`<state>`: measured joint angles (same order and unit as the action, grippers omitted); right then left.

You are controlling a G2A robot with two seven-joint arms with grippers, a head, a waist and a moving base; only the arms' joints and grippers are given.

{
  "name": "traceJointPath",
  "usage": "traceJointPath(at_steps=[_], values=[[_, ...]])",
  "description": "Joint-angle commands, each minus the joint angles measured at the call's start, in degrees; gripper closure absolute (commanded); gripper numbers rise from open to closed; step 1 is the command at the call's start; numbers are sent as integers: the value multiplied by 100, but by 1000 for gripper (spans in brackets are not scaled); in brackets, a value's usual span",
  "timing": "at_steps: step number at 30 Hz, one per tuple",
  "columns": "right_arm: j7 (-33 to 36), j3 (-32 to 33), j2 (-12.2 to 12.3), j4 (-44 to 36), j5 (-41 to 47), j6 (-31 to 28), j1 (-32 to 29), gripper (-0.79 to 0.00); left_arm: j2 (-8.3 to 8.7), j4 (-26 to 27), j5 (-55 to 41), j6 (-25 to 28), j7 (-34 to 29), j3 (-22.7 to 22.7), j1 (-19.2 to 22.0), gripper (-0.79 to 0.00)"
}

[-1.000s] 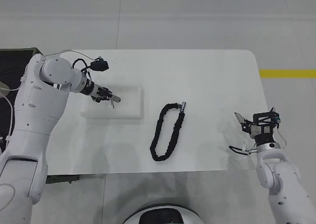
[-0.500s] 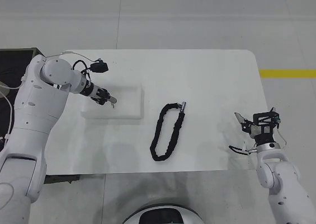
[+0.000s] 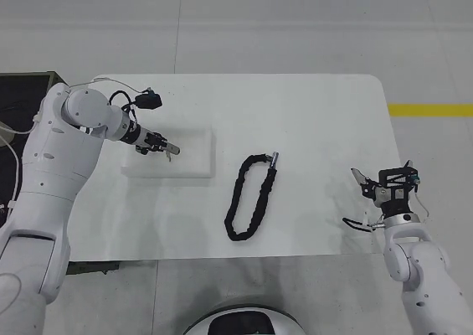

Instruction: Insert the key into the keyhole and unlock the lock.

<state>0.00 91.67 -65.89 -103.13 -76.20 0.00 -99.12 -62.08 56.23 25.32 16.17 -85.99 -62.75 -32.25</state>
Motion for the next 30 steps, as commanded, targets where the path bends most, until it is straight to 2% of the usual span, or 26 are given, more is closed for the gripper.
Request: traceJointPath(at_steps=[1, 8, 10, 12, 19, 27, 30], values=[[0, 0, 0, 0, 0, 0, 0, -785, 2, 66, -14, 3, 68, 9, -112, -785], [0, 0, 0, 0, 0, 0, 0, -785, 80, 804, 75, -233, -197, -95, -316, -773], [0, 0, 0, 0, 0, 0, 0, -785, 82, 986, 164, -373, -201, -54, -335, -714], [0, 0, 0, 0, 0, 0, 0, -785, 82, 1070, 325, -581, -201, 25, -346, -557], [0, 0, 0, 0, 0, 0, 0, -785, 16, 854, 482, -1047, -201, 525, -81, -391], [0, 0, 0, 0, 0, 0, 0, -785, -24, 584, 572, -1205, -201, 685, 140, -357], [0, 0, 0, 0, 0, 0, 0, -785, -38, 476, 500, -1130, -201, 673, 178, -366]])
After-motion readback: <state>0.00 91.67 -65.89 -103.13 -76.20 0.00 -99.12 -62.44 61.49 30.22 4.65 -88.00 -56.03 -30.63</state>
